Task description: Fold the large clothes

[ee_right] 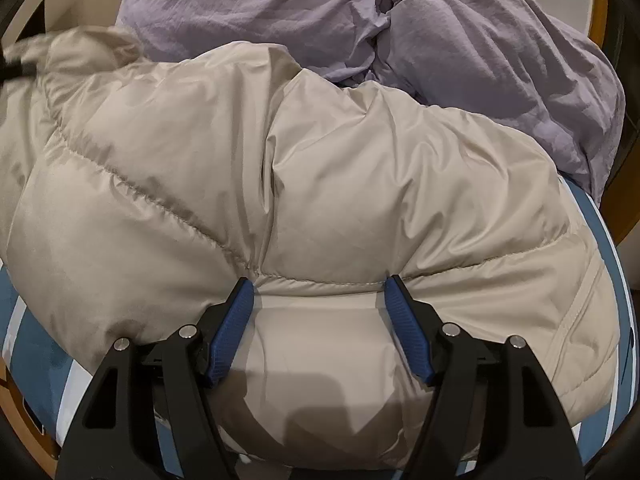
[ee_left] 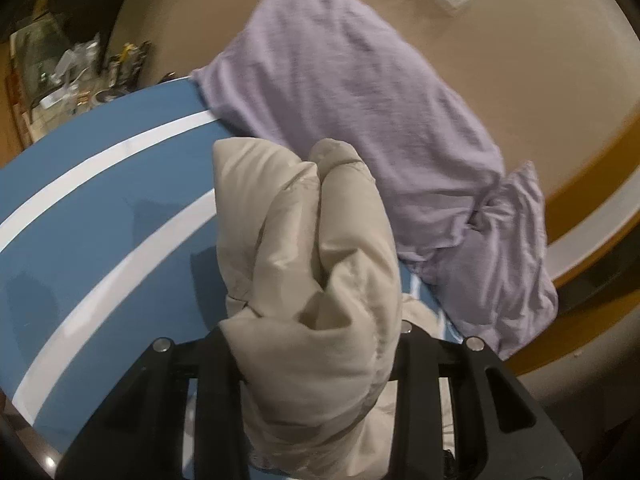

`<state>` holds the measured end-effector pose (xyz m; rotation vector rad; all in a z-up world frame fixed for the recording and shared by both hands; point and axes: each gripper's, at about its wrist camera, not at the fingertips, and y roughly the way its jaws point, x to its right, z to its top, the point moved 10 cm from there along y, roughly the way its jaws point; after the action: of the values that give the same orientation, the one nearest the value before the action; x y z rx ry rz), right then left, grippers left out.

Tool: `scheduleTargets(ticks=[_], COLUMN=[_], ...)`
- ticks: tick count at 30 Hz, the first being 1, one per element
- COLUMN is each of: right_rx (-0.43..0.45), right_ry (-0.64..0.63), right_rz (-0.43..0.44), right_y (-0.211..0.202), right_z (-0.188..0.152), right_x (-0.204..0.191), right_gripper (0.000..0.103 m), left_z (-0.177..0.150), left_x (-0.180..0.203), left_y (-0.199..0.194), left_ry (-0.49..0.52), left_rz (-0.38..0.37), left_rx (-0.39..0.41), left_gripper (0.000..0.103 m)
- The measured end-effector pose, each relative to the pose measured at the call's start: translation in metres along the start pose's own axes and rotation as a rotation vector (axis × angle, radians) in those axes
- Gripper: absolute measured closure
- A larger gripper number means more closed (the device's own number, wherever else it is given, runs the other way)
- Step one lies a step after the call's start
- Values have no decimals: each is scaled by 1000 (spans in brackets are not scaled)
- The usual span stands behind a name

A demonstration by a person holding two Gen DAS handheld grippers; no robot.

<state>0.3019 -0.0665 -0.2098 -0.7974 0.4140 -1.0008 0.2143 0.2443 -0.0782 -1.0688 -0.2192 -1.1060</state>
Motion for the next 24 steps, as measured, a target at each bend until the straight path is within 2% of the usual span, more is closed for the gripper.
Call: scheduleTargets(ticks=[17,24], right_rx=[0,3], right_ry=[-13,-25], right_rz=[3,5], right_y=[2,2], right_z=[0,1], right_x=[0,0], right_gripper=[33,33], left_z=[-4,-22], left_x=[67,120], left_y=[-10,-14], left_ry=[105,201], left_rz=[-137,-235], left_rx=[1,-24], left_gripper=[70,70])
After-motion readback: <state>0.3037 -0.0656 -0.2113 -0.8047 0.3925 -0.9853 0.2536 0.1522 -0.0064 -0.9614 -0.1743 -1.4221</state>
